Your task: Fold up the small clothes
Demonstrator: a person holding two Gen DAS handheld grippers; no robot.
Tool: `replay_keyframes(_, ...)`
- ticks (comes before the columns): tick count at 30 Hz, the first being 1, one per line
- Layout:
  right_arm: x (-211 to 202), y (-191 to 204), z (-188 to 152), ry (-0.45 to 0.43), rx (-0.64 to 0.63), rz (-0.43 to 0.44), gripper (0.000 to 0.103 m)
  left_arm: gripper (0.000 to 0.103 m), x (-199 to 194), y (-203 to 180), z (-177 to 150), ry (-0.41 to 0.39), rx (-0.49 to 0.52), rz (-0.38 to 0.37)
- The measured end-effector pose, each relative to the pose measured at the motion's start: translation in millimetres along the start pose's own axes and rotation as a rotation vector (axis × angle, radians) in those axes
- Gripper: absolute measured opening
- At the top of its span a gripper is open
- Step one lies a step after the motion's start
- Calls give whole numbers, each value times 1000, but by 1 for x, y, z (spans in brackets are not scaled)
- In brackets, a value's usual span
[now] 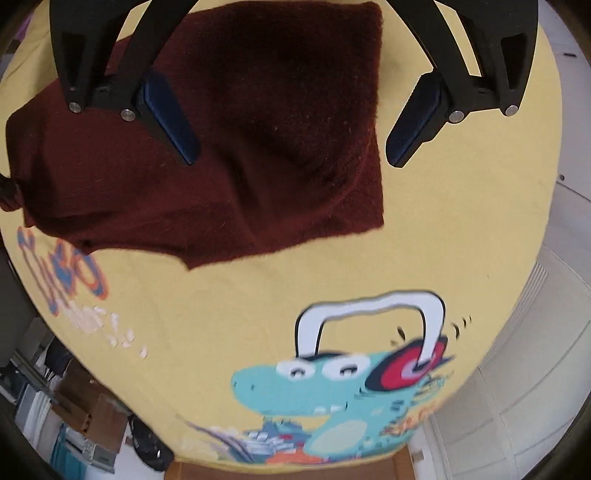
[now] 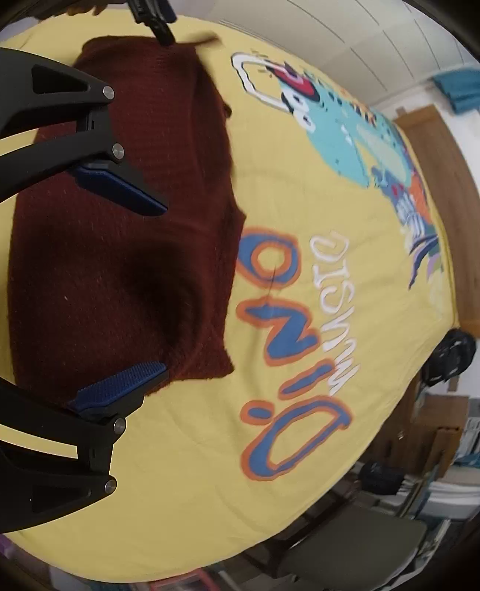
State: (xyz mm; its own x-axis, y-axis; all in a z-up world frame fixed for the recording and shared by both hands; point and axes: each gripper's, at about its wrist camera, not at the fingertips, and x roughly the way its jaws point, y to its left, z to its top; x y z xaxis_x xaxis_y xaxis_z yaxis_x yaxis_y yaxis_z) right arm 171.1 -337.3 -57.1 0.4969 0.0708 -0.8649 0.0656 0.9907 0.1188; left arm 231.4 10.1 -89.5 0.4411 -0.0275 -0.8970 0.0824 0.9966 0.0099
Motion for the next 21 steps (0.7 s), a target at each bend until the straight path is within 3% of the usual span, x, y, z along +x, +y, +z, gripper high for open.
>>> replay_keyframes(2, -5, 8, -5, -8, -26, 8, 103, 101, -11, -4, -2, -8, 3, -5)
replay_keyframes(9, -18, 49, -32, -46, -122, 27, 103, 102, -38, -27, -18, -68, 28, -74)
replay_keyframes(13, -11, 70, -56, -47, -161, 23, 103, 102, -37, -54, -34, -113, 120, -46)
replay_keyframes(17, 13, 81, -83, -4, -206, 0, 103, 102, -15, -66, -53, -78, 128, -86)
replay_keyframes(21, 38, 71, -101, 38, -187, -24, 103, 102, 13, -75, -74, -22, 162, -79)
